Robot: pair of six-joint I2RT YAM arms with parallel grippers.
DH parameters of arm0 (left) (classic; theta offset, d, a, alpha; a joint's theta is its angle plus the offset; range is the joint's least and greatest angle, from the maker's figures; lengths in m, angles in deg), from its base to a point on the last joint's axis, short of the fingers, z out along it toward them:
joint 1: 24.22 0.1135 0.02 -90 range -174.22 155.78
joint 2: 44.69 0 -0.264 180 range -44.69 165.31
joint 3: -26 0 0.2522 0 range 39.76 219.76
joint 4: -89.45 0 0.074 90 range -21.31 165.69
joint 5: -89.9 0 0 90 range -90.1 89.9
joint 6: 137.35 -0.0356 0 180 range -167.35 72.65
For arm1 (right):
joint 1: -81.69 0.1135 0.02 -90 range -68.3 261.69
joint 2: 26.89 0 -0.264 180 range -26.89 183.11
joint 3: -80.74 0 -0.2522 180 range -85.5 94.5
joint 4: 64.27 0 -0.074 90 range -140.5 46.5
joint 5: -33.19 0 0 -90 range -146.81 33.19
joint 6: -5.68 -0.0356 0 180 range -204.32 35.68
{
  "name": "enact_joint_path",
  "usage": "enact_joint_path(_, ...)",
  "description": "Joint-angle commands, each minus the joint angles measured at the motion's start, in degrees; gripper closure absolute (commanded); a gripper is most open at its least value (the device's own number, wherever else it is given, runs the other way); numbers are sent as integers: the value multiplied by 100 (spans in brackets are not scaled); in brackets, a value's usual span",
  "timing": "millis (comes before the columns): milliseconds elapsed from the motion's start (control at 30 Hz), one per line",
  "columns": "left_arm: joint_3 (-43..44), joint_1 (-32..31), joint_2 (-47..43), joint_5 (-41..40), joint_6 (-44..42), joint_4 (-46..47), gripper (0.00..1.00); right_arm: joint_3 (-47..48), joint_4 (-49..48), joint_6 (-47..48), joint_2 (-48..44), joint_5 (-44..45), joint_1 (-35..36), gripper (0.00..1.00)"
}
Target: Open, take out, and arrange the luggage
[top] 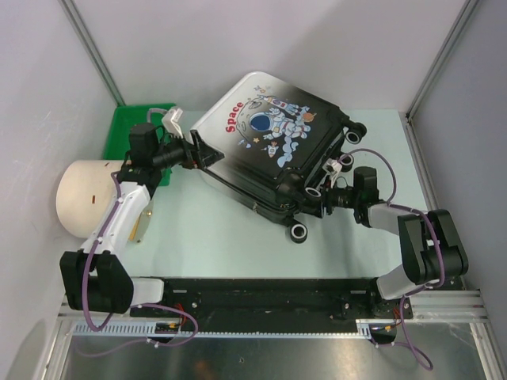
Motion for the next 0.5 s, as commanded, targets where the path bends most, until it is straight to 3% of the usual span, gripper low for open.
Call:
enact_joint_path(0,-67,76,-105,125,-170,93,14,-299,-1431,-506,-12,312,292,43)
enact_joint_path(100,-94,102,-131,125,-170,102,13,-308,-1511,-392,14,321,301,51)
enact_joint_path(200,-111,93,-140,125,-143,93,14,-317,-1537,-330,41,356,257,76)
enact_joint_path(233,-111,93,-149,116,-143,102,14,-308,-1511,-383,32,356,170,89)
enact_joint_path(300,-129,102,-184,107,-135,93,14,-317,-1423,-540,-29,347,46,98)
enact_joint_path(467,-120,155,-105,-77,-82,93,14,-308,-1792,-1086,-240,689,-367,100)
